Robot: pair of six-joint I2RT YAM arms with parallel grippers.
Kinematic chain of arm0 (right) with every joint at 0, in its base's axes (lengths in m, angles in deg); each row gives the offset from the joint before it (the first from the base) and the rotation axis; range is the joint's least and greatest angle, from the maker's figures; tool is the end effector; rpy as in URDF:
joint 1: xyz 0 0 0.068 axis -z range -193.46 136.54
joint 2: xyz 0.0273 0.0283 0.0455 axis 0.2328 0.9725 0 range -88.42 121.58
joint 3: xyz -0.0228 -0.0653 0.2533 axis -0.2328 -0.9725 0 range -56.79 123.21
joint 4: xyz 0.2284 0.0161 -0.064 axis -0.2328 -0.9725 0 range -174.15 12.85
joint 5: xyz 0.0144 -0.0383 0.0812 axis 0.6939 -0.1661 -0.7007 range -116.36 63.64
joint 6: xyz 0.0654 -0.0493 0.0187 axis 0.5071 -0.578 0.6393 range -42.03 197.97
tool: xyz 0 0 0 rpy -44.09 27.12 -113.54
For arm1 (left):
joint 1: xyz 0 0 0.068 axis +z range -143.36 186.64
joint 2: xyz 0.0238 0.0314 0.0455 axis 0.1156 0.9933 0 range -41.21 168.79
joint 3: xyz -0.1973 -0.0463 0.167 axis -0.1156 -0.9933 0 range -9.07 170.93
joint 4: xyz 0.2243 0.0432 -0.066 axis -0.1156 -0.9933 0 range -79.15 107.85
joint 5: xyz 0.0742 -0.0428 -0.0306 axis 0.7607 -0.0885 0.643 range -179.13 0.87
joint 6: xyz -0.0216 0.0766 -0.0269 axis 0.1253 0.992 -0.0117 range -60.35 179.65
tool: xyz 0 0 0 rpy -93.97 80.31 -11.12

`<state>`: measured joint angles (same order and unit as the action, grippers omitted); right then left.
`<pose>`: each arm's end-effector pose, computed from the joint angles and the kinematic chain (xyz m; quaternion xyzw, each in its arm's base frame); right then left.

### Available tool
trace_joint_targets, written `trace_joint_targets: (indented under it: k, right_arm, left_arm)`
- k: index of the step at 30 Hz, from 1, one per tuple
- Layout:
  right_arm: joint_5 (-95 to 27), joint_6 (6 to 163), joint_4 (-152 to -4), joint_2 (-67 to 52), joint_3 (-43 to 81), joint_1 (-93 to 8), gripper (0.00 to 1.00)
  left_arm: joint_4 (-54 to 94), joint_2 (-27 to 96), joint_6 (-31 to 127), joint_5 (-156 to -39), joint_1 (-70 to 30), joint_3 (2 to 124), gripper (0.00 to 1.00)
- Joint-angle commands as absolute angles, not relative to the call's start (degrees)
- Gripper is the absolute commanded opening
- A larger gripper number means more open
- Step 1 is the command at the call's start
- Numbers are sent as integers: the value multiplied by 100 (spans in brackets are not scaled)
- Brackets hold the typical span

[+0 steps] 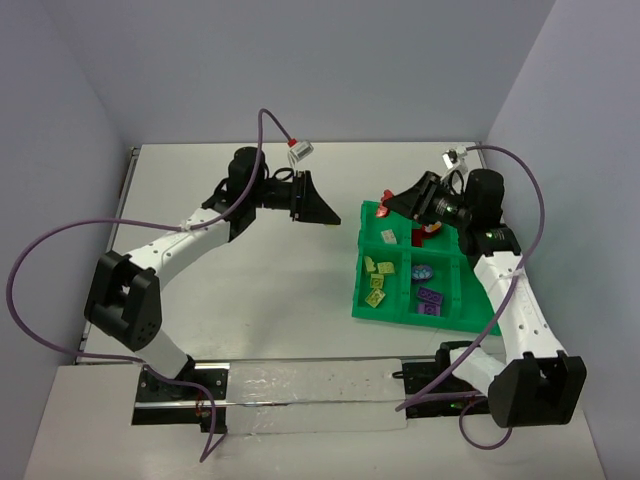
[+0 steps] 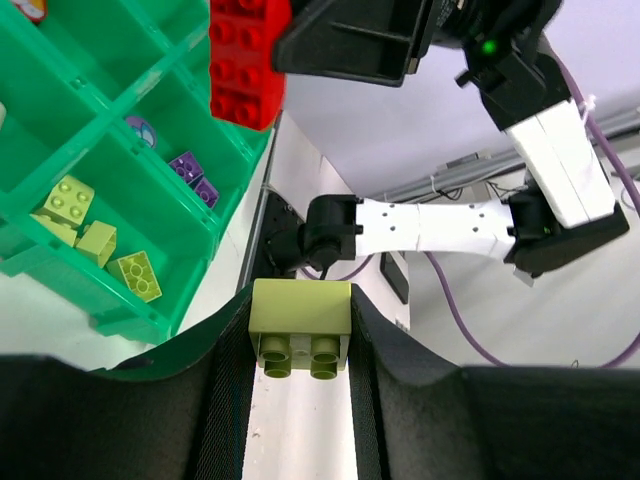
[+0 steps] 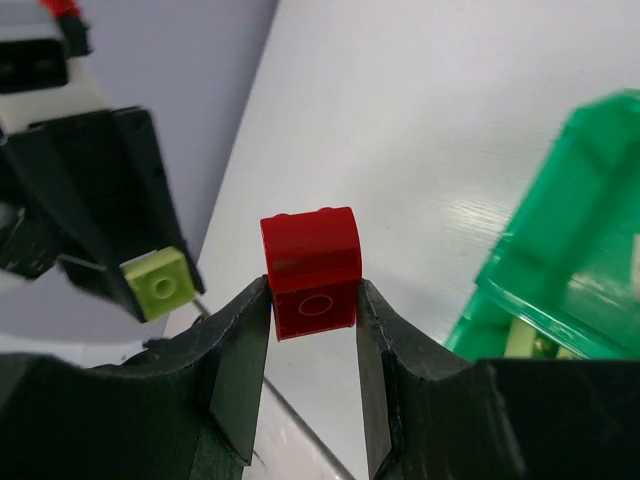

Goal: Sort the legos into containers by color

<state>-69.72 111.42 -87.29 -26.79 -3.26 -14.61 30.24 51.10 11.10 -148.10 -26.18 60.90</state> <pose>0.2454 0.0554 0.3251 0.0014 0.7834 0.4477 0.4310 0.2738 -0.2515 0.3195 0.2224 0.7035 -0.6508 0.1789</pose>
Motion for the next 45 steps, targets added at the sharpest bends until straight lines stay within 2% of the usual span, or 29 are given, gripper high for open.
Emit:
trace_joint_targets:
  k: [1, 4, 10, 16, 18, 22, 23, 26, 28, 33, 36, 41, 45]
  right_arm:
    - [-5173, 10797, -9831, -3018, -218, -1185, 0]
    - [-4228, 10682, -10142, -3211, -247, -1055, 0]
    - [-3117, 10596, -10522, -3711, -148, -823, 0]
    - [-2525, 10461, -10666, -3989, -108, -741, 0]
    - [-2541, 10455, -10676, -3960, -97, -728, 0]
    - [-2627, 10504, -10625, -3920, -115, -714, 0]
    - [-2728, 10520, -10616, -3927, -139, -714, 0]
    - [-2792, 10531, -10589, -3953, -168, -705, 0]
    - [-2793, 10520, -10605, -3946, -168, -710, 0]
    - [-2650, 10444, -10649, -3937, -193, -705, 0]
    - [-2399, 10336, -10657, -3872, -240, -665, 0]
    - [-2338, 10429, -10450, -3580, -385, -404, 0]
    - [-2551, 10686, -9911, -3181, -516, -240, 0]
  left_arm:
    - [2554, 5284, 1258, -14349, -2782, 6466, 0]
    - [1359, 5812, 1884, -13807, -3208, 7365, 0]
    - [2327, 6524, 1287, -14217, -3658, 7286, 0]
    - [1168, 7121, 1922, -13787, -3972, 7844, 0]
    - [896, 7256, 2059, -13640, -4102, 8040, 11]
    - [636, 7461, 2184, -13563, -4196, 8222, 54]
    - [633, 7471, 2178, -13531, -4204, 8232, 71]
    - [627, 7474, 2183, -13439, -4203, 8255, 91]
    - [581, 7472, 2205, -13403, -4205, 8297, 95]
    - [82, 7345, 2458, -12986, -4205, 8575, 97]
    - [-603, 7045, 2834, -12179, -4205, 8844, 97]
    - [-1726, 6584, 3242, -9954, -4052, 9133, 97]
    - [-1699, 6037, 3151, -9455, -3645, 8603, 97]
